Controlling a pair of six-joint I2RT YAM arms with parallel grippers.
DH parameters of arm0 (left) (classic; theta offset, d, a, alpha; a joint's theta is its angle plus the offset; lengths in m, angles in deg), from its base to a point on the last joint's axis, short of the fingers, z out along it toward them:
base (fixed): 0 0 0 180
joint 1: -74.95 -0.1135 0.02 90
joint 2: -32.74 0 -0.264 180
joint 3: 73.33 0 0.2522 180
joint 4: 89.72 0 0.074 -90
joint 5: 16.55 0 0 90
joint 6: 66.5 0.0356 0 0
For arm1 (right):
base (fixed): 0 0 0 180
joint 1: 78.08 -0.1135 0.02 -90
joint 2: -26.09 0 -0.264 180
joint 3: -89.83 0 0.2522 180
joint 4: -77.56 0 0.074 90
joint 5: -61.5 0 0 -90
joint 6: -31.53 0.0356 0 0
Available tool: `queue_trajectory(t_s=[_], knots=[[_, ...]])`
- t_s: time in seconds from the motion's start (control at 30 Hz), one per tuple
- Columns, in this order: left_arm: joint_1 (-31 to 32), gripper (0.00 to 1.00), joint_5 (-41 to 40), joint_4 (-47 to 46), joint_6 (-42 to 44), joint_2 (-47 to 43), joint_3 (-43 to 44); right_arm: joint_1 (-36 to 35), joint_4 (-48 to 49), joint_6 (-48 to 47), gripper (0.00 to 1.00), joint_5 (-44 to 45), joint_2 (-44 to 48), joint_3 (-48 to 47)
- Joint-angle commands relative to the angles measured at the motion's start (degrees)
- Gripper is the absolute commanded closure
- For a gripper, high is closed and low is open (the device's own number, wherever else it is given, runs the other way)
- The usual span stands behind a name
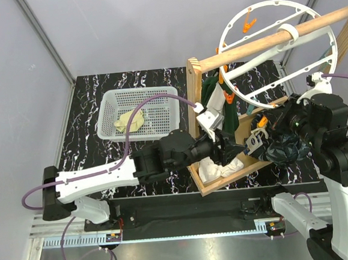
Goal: Clip the socks to the hanger
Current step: Open the clamp at the hanger, then pick up the sock from the bin.
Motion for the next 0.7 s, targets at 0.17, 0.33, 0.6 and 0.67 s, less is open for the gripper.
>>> queue_trajectory(t_s=[0.17,0.33,0.6,0.67], knots=[[0.18,0.47,2.92,6.38,5.19,-15.26,-6.39,0.2,-1.08,0.32,1.0,-2.86,0.59,-0.59],[-0.17,0.47,-10.24,18.96,8.62,-22.64,-8.24,0.29,-0.73,-1.7,1.0,-2.33,1.99,-0.5],[-25.8,0.34,-19.52,37.43,-4.1,-31.8,-15.35,0.29,-0.81,-3.02,1.0,-2.24,3.4,0.9],[-35.18,0.3,-15.84,40.06,-4.91,-30.49,-15.01,0.29,-0.81,-3.02,1.0,-2.24,3.58,1.34]])
